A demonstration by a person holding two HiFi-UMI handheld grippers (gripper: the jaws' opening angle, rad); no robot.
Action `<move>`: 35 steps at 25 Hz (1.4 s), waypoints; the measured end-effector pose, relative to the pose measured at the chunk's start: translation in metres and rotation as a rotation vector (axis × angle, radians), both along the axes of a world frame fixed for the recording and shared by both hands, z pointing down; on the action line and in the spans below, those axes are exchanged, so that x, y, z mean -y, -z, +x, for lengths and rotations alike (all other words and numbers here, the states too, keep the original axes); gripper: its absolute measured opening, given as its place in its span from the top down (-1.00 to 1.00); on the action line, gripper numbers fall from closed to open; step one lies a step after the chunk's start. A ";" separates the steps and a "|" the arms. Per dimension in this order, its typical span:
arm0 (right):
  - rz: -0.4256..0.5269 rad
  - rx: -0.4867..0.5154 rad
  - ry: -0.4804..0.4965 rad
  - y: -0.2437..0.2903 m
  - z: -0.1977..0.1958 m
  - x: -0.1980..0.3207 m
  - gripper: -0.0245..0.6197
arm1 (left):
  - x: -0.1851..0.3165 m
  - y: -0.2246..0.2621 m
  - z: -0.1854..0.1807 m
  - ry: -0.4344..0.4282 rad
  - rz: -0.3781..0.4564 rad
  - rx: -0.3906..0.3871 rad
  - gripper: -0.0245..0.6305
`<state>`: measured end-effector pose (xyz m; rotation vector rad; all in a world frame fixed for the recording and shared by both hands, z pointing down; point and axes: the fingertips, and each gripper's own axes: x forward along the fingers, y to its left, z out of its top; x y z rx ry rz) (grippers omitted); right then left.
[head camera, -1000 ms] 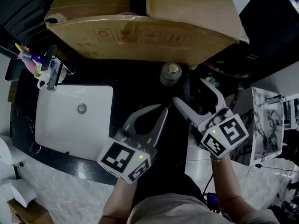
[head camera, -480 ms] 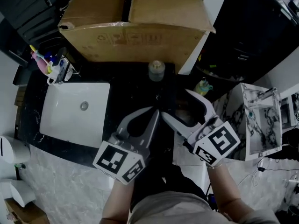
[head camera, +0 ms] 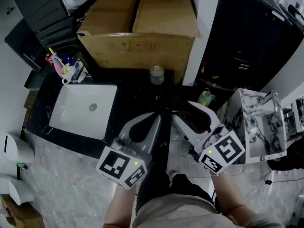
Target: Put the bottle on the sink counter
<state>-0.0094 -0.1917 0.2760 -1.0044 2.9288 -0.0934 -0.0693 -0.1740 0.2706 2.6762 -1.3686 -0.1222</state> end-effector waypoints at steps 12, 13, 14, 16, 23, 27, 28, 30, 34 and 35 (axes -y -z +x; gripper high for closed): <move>0.102 0.057 0.062 0.033 0.033 -0.075 0.91 | -0.069 0.011 0.036 0.048 0.045 0.014 0.90; 0.104 0.057 0.073 0.034 0.034 -0.081 0.91 | -0.073 0.011 0.039 0.052 0.047 0.011 0.90; 0.105 0.057 0.084 0.034 0.035 -0.087 0.91 | -0.077 0.011 0.042 0.057 0.048 0.009 0.90; 0.103 0.058 0.101 0.035 0.036 -0.097 0.91 | -0.083 0.011 0.046 0.064 0.045 0.002 0.90; 0.088 0.074 0.132 0.034 0.037 -0.114 0.91 | -0.097 0.010 0.053 0.069 0.042 -0.006 0.90; 0.076 0.089 0.140 0.033 0.038 -0.119 0.91 | -0.102 0.005 0.055 0.063 0.028 -0.005 0.90; 0.071 0.093 0.142 0.032 0.037 -0.121 0.91 | -0.103 0.004 0.056 0.062 0.025 -0.005 0.90; 0.064 0.097 0.146 0.031 0.037 -0.123 0.91 | -0.104 0.002 0.056 0.060 0.017 -0.005 0.90; 0.060 0.075 0.152 0.025 0.037 -0.125 0.91 | -0.102 -0.006 0.061 0.054 0.005 -0.001 0.90; 0.058 0.070 0.151 0.023 0.037 -0.124 0.91 | -0.101 -0.007 0.061 0.053 0.002 0.001 0.90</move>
